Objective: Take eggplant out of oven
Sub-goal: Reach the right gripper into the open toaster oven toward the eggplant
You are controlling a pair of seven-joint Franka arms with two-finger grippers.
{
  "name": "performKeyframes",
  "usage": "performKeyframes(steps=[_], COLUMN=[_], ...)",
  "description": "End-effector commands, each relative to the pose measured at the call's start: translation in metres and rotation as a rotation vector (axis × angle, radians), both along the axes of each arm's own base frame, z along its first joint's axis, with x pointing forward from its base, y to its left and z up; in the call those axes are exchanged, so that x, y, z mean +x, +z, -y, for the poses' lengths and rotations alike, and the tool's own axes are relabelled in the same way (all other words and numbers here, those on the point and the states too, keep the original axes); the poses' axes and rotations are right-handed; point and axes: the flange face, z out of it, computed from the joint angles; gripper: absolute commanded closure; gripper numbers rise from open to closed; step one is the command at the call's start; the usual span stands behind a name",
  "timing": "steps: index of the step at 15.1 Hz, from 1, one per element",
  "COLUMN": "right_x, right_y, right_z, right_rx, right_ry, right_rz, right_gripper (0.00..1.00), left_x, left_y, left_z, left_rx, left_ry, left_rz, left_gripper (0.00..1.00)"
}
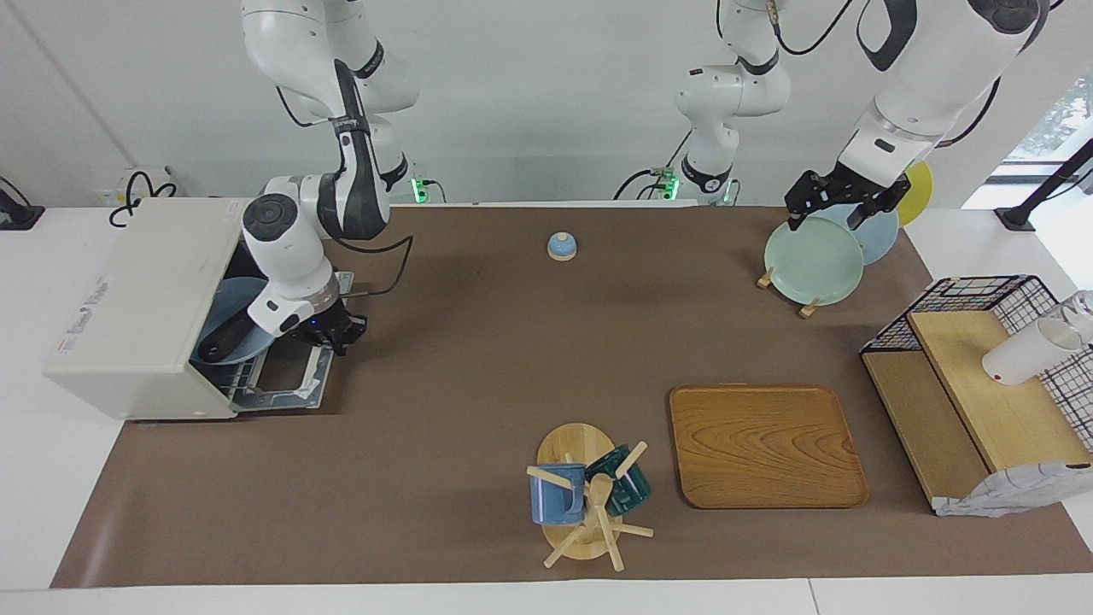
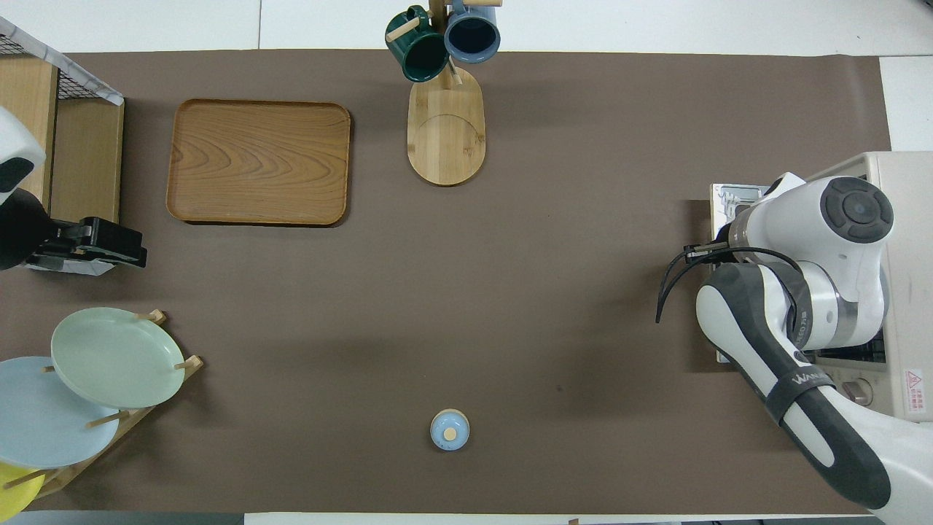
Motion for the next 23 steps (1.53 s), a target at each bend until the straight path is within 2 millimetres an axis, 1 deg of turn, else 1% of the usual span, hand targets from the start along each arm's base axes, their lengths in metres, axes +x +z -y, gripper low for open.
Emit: performKeyframes(steps=[1,3,4,5,6,7,8,9,10,11,12,13,15,16,17,20,21,22,23], right_x=[0.0,0.001,0.002,0.005,0.007,0.01,0.011,0.009,0.006,0.003,0.001,0.0,-0.002,-0.003,-0.006,-0.013,-0.016,-0.019,-0.02], right_y=[-0.003,0.0,0.005,0.015,0.03,0.048,0.062,0.074,0.08,0.082,0.081,0.078,0.079,0.079,0.073,0.065,0.063,0.061,0.058], right_z=[-0.016,-0.039,-0.043,-0.043,-0.035,-0.024,-0.01,0.0,0.01,0.025,0.035,0.038,0.04,0.045,0.056,0.065,0.074,0.078,0.078], right_rx=[0.005,0.021,0.024,0.026,0.026,0.027,0.029,0.031,0.032,0.027,0.024,0.025,0.023,0.025,0.028,0.031,0.034,0.035,0.034], right_ry=[-0.027,-0.01,-0.004,0.002,-0.006,-0.002,0.003,-0.009,-0.024,-0.044,-0.052,-0.057,-0.044,-0.028,-0.025,0.009,0.017,0.017,0.019], right_rz=[0.003,0.006,0.006,0.008,-0.007,-0.027,-0.048,-0.058,-0.065,-0.078,-0.087,-0.087,-0.1,-0.094,-0.102,-0.076,-0.079,-0.08,-0.068], right_gripper=[1.0,1.0,1.0,1.0,1.0,0.94,0.8,0.72,0.65,0.61,0.51,0.43,0.42,0.42,0.42,0.46,0.48,0.5,0.52], left_x=[-0.001,-0.001,-0.001,-0.001,-0.001,-0.001,-0.001,-0.001,-0.001,-0.001,-0.001,-0.001,-0.001,-0.001,-0.001,-0.001,-0.001,-0.001,-0.001], left_y=[0.003,0.003,0.003,0.003,0.003,0.003,0.003,0.003,0.003,0.003,0.003,0.003,0.004,0.003,0.003,0.003,0.003,0.003,0.003], left_z=[-0.002,-0.002,-0.002,-0.002,-0.002,-0.002,-0.002,-0.002,-0.002,-0.002,-0.002,-0.002,-0.002,-0.002,-0.002,-0.002,-0.002,-0.002,-0.002], left_rx=[-0.007,-0.007,-0.007,-0.007,-0.007,-0.007,-0.007,-0.007,-0.007,-0.007,-0.007,-0.007,-0.007,-0.007,-0.007,-0.007,-0.007,-0.007,-0.007], left_ry=[0.007,0.007,0.007,0.007,0.007,0.007,0.007,0.007,0.007,0.007,0.007,0.007,0.007,0.007,0.007,0.007,0.007,0.007,0.007], left_rz=[-0.007,-0.008,-0.007,-0.008,-0.007,-0.007,-0.008,-0.007,-0.007,-0.007,-0.008,-0.008,-0.005,-0.008,-0.007,-0.008,-0.007,-0.007,-0.007], left_gripper=[0.0,0.0,0.0,0.0,0.0,0.0,0.0,0.0,0.0,0.0,0.0,0.0,0.0,0.0,0.0,0.0,0.0,0.0,0.0])
